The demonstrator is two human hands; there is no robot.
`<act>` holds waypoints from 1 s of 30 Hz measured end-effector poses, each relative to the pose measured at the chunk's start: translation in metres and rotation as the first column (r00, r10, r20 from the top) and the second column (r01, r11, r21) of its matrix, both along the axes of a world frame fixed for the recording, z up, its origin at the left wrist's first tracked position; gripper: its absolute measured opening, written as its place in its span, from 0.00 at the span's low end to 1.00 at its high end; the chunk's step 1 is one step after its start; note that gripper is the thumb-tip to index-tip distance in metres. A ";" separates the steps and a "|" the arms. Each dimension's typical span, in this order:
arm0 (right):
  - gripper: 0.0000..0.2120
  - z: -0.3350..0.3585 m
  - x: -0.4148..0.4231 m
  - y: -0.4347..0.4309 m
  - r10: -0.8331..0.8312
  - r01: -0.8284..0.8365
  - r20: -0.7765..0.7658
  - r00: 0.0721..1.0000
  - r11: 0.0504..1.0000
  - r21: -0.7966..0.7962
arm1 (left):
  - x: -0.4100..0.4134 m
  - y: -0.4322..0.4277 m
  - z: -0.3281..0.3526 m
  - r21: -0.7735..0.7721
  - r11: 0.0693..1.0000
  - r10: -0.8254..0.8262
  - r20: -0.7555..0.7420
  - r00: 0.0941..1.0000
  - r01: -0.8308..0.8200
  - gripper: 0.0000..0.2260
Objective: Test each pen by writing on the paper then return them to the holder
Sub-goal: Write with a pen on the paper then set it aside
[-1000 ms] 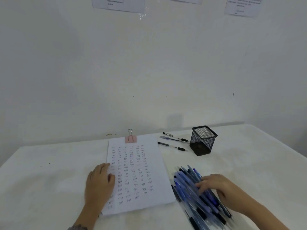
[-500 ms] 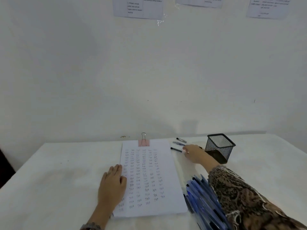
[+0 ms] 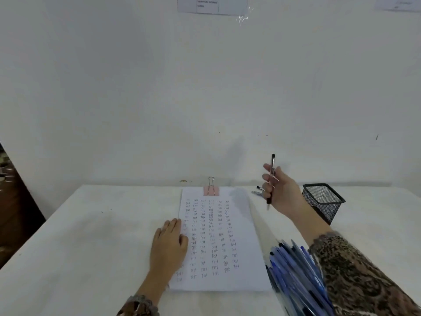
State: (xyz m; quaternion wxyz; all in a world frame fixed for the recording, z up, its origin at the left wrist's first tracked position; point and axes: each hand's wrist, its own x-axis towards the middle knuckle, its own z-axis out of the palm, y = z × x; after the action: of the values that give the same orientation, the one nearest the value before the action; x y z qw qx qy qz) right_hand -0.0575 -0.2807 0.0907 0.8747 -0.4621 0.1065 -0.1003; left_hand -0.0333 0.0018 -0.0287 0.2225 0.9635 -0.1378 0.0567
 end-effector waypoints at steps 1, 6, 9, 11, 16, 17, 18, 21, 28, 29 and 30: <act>0.12 0.004 -0.004 0.009 -0.009 0.004 0.046 0.999 0.992 0.123 | 0.000 0.000 -0.001 -0.007 1.000 0.003 0.010 1.000 -0.003 0.37; 0.16 -0.009 -0.023 0.041 -0.159 0.061 0.174 0.972 0.881 0.469 | 0.000 0.001 -0.001 0.004 1.000 -0.011 0.018 1.000 0.011 0.42; 0.27 -0.020 -0.039 0.051 -0.198 0.072 0.162 0.967 0.818 0.571 | -0.001 0.001 0.002 0.018 1.000 -0.015 0.007 1.000 0.015 0.38; 0.27 -0.028 -0.046 0.057 -0.229 0.109 0.131 0.965 0.798 0.592 | -0.003 0.001 0.003 0.008 1.000 -0.016 0.009 1.000 0.016 0.34; 0.24 -0.052 -0.055 0.062 -0.273 0.149 0.105 0.956 0.762 0.631 | -0.003 0.000 0.005 0.011 1.000 -0.019 -0.007 1.000 0.019 0.24; 0.25 -0.055 -0.057 0.063 -0.270 0.148 0.103 0.957 0.764 0.628 | -0.003 0.000 0.005 0.009 1.000 -0.021 -0.004 1.000 0.021 0.23; 0.26 -0.056 -0.060 0.065 -0.271 0.145 0.110 0.956 0.764 0.628 | -0.004 0.000 0.005 0.008 1.000 -0.020 -0.002 1.000 0.020 0.22; 0.27 -0.061 -0.063 0.067 -0.266 0.113 0.142 0.954 0.752 0.650 | -0.004 0.001 0.005 0.012 1.000 -0.024 0.003 1.000 0.024 0.23; 0.19 -0.063 -0.053 0.068 -0.178 0.178 -0.032 0.983 0.914 0.365 | -0.005 0.001 0.006 0.009 0.999 -0.031 0.018 0.999 0.030 0.22; 0.25 -0.057 -0.051 0.067 -0.169 0.179 -0.058 0.984 0.930 0.320 | -0.005 0.001 0.006 0.006 0.999 -0.033 0.019 0.999 0.033 0.22; 0.28 -0.051 -0.045 0.063 -0.166 0.174 -0.055 0.985 0.940 0.293 | -0.005 0.001 0.007 0.004 0.999 -0.035 0.019 0.999 0.035 0.22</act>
State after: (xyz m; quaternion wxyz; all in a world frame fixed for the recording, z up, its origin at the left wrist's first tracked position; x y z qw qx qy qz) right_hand -0.1023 -0.2180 0.0394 0.9206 -0.3159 0.1726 -0.1517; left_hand -0.0383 0.0026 -0.0221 0.2205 0.9607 -0.1567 0.0618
